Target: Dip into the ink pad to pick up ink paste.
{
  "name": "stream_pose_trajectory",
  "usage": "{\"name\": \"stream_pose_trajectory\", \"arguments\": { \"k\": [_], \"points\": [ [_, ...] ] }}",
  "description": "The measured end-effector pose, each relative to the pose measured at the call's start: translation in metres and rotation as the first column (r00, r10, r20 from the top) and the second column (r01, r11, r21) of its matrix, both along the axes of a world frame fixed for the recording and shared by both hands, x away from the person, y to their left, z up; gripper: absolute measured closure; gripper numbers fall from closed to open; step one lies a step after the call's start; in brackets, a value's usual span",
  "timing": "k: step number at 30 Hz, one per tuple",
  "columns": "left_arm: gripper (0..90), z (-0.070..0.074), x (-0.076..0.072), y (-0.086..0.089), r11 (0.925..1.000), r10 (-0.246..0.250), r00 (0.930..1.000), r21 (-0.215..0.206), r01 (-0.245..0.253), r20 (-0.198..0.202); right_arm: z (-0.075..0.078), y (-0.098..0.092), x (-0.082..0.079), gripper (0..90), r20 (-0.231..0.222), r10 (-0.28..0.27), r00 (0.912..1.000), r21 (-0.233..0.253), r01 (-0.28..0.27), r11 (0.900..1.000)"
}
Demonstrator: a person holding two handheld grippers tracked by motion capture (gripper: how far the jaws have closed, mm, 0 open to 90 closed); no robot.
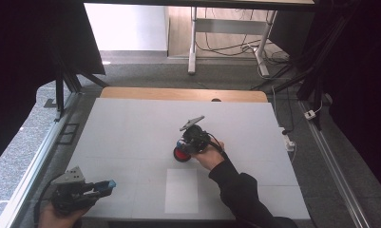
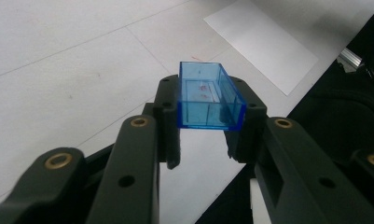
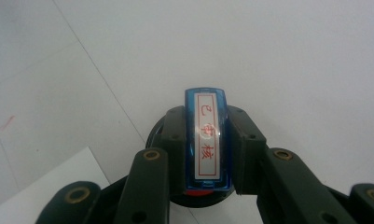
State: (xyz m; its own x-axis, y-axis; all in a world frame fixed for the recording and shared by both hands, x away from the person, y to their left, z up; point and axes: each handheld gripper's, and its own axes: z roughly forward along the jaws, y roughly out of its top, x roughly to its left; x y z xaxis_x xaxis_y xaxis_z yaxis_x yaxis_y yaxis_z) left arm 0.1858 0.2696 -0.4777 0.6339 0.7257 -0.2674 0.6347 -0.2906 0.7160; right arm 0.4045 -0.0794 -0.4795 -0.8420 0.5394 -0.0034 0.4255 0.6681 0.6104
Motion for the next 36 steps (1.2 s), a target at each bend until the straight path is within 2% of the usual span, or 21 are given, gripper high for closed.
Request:
{"name": "stream_pose_trajectory", "arguments": {
  "k": [10,16,22,32,35,36],
  "points": [
    [68.7,0.000,0.000,0.000,1.0000,-0.003,1.0000,-0.002,0.003,0.000,-0.004,-0.011,0.007,71.5,-0.061,-0.017,0.9980,0.080,0.022,0.997],
    [68.7,0.000,0.000,0.000,1.0000,-0.006,1.0000,-0.003,0.006,0.002,-0.002,-0.003,-0.001,71.4,0.009,-0.011,0.9999,0.026,0.011,1.000],
    [68.7,0.000,0.000,0.000,1.0000,-0.009,0.9999,-0.001,0.009,0.004,-0.002,0.001,-0.007,71.3,0.051,-0.004,0.9987,-0.005,0.004,1.000],
    [68.7,0.000,0.000,0.001,0.9999,-0.006,1.0000,-0.013,0.006,0.003,-0.002,-0.002,-0.006,71.1,0.046,0.002,0.9990,0.018,-0.003,1.000],
    [68.7,0.000,0.000,0.001,0.9999,-0.006,1.0000,-0.014,0.007,0.002,-0.001,-0.004,-0.005,71.1,0.020,-0.001,0.9998,0.069,-0.001,0.998],
    [68.7,0.000,0.000,0.001,0.9999,-0.006,1.0000,-0.014,0.006,0.002,0.000,-0.003,-0.006,71.1,0.022,-0.001,0.9997,0.068,-0.001,0.998]
  ]
}}
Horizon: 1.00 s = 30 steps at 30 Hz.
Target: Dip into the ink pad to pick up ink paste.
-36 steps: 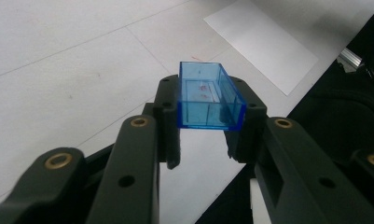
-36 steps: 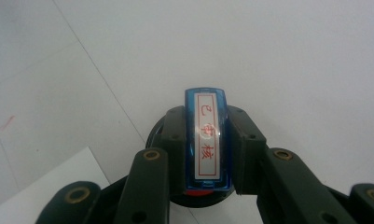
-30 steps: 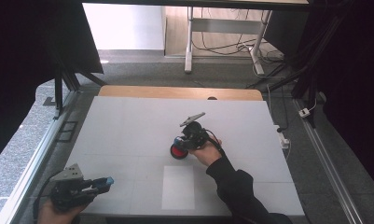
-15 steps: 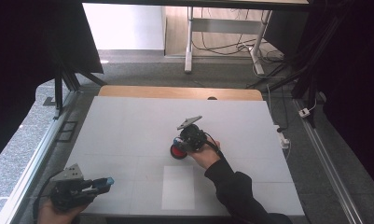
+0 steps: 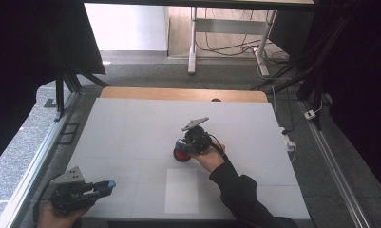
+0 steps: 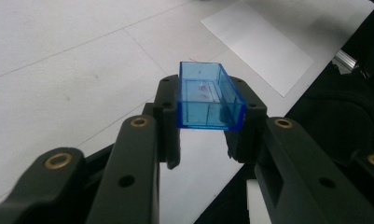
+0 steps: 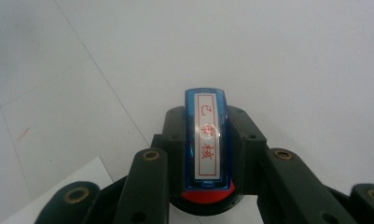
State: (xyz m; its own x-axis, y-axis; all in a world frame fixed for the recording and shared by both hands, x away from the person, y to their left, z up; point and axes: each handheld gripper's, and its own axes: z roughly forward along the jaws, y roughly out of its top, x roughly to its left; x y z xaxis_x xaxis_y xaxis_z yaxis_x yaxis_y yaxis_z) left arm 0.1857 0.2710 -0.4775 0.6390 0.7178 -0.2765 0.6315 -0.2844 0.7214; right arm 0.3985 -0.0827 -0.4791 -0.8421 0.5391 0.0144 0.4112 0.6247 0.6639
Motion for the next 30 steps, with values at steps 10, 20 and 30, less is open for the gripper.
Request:
{"name": "stream_pose_trajectory", "arguments": {
  "k": [10,20,30],
  "points": [
    [68.7,0.000,0.000,0.000,1.0000,0.001,1.0000,-0.001,-0.001,0.000,0.011,0.005,-0.007,71.1,0.023,0.028,0.9993,-0.001,-0.028,1.000],
    [68.7,0.000,0.000,0.000,1.0000,-0.001,1.0000,-0.001,0.001,-0.001,0.002,0.007,-0.006,71.1,0.001,0.041,0.9991,-0.044,-0.041,0.998],
    [68.7,0.000,0.000,0.001,1.0000,0.002,1.0000,-0.005,-0.002,-0.003,-0.001,0.010,-0.005,71.3,-0.008,0.025,0.9997,-0.074,-0.026,0.997]
  ]
}}
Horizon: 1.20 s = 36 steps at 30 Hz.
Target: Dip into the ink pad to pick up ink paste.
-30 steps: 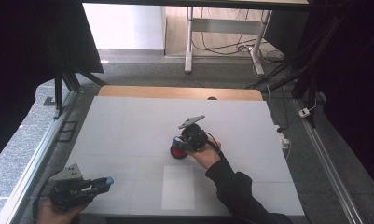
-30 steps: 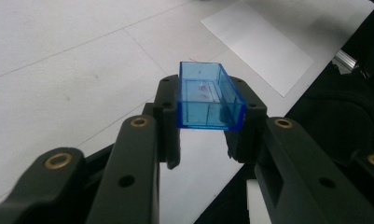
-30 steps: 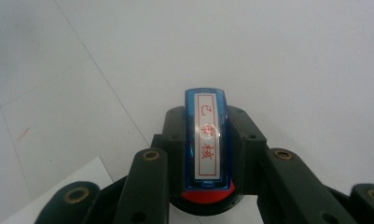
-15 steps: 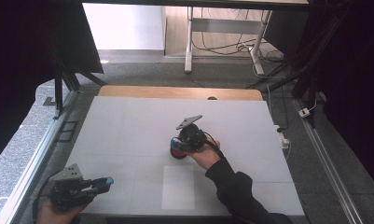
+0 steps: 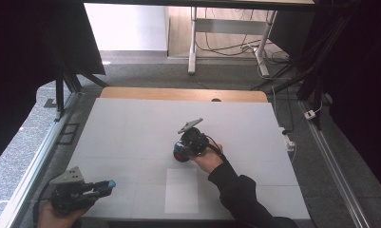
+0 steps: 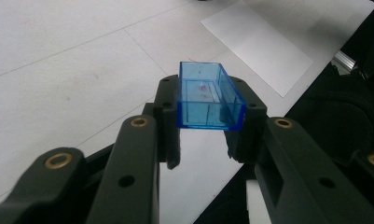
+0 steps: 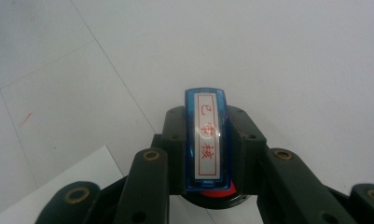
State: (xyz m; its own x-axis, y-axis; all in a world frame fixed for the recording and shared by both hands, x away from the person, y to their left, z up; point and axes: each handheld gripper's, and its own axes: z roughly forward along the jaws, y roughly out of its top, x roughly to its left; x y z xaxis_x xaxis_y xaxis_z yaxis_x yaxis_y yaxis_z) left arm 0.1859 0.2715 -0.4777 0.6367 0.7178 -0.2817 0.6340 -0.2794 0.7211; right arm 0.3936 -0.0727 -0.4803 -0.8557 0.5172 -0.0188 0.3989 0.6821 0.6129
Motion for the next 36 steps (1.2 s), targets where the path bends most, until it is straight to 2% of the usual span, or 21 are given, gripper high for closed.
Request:
{"name": "stream_pose_trajectory", "arguments": {
  "k": [3,6,15,17,23,25,30,36],
  "points": [
    [68.7,0.000,0.000,0.000,1.0000,0.002,1.0000,0.000,-0.002,-0.002,0.000,0.001,-0.001,71.3,0.004,0.001,1.0000,-0.011,-0.001,1.000],
    [68.7,0.000,0.000,0.000,1.0000,0.001,1.0000,0.001,-0.001,-0.002,-0.001,-0.001,0.001,71.4,-0.011,-0.005,0.9999,0.009,0.005,1.000],
    [68.7,0.000,0.000,0.000,1.0000,-0.001,1.0000,-0.002,0.001,-0.004,-0.004,-0.011,0.011,71.4,-0.098,-0.028,0.9948,0.088,0.036,0.995],
    [68.7,0.000,0.000,0.001,1.0000,-0.001,1.0000,-0.002,0.001,-0.004,-0.004,-0.010,0.010,71.4,-0.088,-0.026,0.9958,0.083,0.033,0.996],
    [68.7,-0.001,0.001,0.001,1.0000,-0.004,1.0000,-0.005,0.004,-0.006,-0.002,0.000,-0.001,71.4,0.003,-0.015,0.9999,0.004,0.015,1.000],
    [68.7,-0.001,0.001,0.001,1.0000,-0.005,1.0000,-0.005,0.005,-0.007,-0.002,0.001,-0.003,71.3,0.008,-0.015,0.9999,0.000,0.015,1.000],
    [68.7,-0.001,0.001,0.000,0.9999,-0.012,0.9999,-0.006,0.012,-0.009,-0.003,-0.003,0.002,71.3,-0.023,-0.018,0.9996,0.032,0.018,0.999],
    [68.7,-0.001,0.001,-0.003,0.9997,-0.021,0.9997,0.015,0.021,-0.010,-0.005,-0.013,0.010,71.3,-0.092,-0.027,0.9954,0.102,0.037,0.994]
  ]
}}
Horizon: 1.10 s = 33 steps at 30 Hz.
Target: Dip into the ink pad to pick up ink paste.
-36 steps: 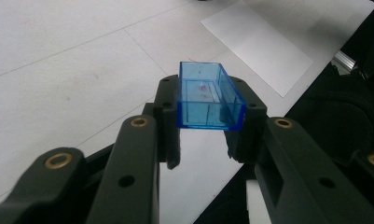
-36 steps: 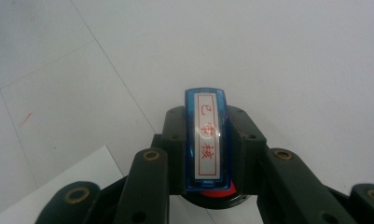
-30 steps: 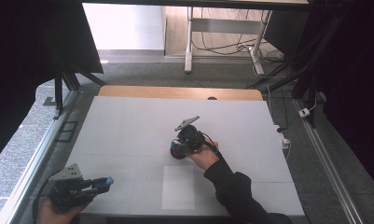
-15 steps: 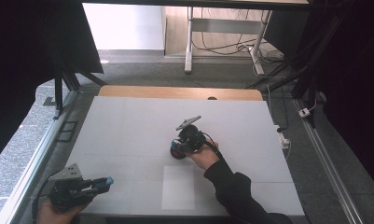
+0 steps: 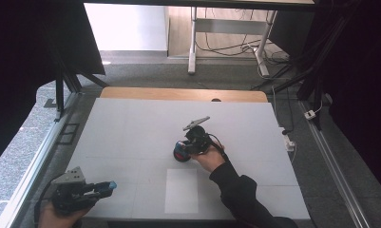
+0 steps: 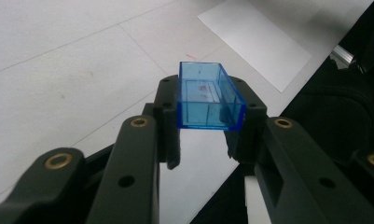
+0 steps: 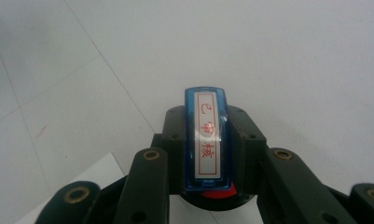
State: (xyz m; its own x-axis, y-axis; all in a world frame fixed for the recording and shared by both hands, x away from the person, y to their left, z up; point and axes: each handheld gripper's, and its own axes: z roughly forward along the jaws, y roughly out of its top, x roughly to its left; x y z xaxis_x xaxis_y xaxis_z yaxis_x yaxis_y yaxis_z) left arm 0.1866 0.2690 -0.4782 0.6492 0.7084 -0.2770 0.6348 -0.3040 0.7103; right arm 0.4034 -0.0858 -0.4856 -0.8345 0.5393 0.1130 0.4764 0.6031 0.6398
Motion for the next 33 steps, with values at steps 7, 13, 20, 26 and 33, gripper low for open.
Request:
{"name": "stream_pose_trajectory", "arguments": {
  "k": [7,13,20,26,33],
  "points": [
    [68.7,0.000,0.000,-0.001,1.0000,-0.005,1.0000,0.007,0.005,-0.005,0.000,0.001,-0.002,71.2,0.023,0.013,0.9997,-0.005,-0.013,1.000],
    [68.8,-0.001,0.002,0.002,0.9997,0.003,0.9998,-0.023,-0.004,-0.018,0.001,0.006,-0.007,71.1,0.068,0.024,0.9974,-0.044,-0.021,0.999],
    [68.8,-0.001,0.002,0.003,0.9997,0.007,0.9998,-0.023,-0.007,-0.020,0.002,0.005,-0.009,71.1,0.081,0.030,0.9963,-0.046,-0.027,0.999],
    [68.7,-0.001,0.002,0.003,0.9997,0.005,0.9998,-0.025,-0.006,-0.020,0.006,0.003,-0.011,71.1,0.083,0.036,0.9959,-0.028,-0.034,0.999],
    [68.7,-0.001,0.002,0.003,0.9996,0.003,0.9997,-0.028,-0.003,-0.023,0.017,0.000,-0.019,71.0,0.102,0.061,0.9929,-0.003,-0.061,0.998]
  ]
}}
